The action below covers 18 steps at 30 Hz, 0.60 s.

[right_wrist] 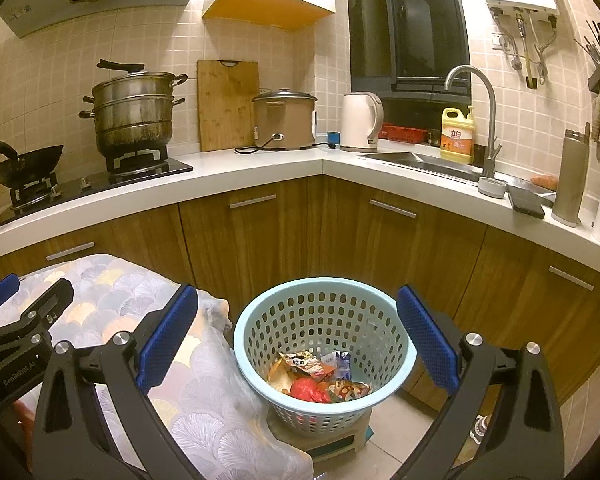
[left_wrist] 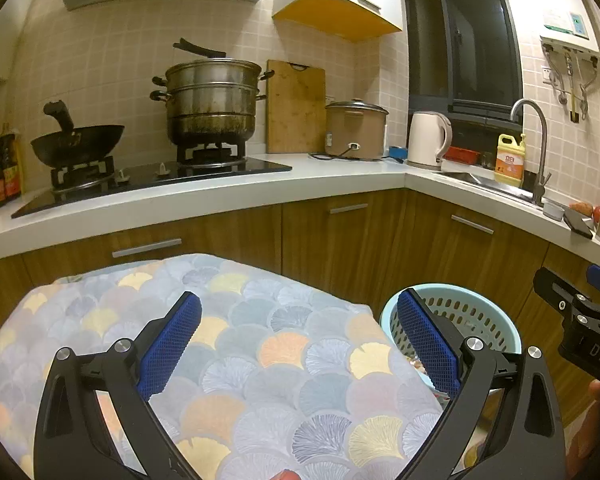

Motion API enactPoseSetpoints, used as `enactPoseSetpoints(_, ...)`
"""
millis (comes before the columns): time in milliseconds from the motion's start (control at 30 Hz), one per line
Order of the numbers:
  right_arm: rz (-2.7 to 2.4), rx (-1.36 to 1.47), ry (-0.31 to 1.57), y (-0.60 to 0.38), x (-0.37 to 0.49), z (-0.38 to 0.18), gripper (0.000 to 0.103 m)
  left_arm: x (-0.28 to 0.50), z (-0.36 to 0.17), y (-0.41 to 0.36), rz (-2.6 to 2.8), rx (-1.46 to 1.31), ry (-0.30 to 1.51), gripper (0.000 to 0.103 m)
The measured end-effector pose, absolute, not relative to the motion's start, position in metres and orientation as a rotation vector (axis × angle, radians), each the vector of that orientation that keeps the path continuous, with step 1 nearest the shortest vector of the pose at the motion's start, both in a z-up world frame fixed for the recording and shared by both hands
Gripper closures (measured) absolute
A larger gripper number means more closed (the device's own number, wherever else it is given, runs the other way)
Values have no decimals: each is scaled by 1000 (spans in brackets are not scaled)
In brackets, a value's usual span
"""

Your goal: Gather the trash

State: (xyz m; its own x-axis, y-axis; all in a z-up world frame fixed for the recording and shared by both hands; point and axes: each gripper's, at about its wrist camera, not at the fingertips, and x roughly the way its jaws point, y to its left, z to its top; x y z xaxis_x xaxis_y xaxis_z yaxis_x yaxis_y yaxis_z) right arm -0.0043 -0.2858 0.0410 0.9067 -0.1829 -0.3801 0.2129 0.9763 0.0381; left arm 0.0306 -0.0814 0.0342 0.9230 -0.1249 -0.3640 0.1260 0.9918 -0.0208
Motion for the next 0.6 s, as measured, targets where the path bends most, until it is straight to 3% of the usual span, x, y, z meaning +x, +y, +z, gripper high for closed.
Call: enactPoseSetpoints(600,-220,91,383,-290,-5,39,8,30,34,-82,-126,3,373,8)
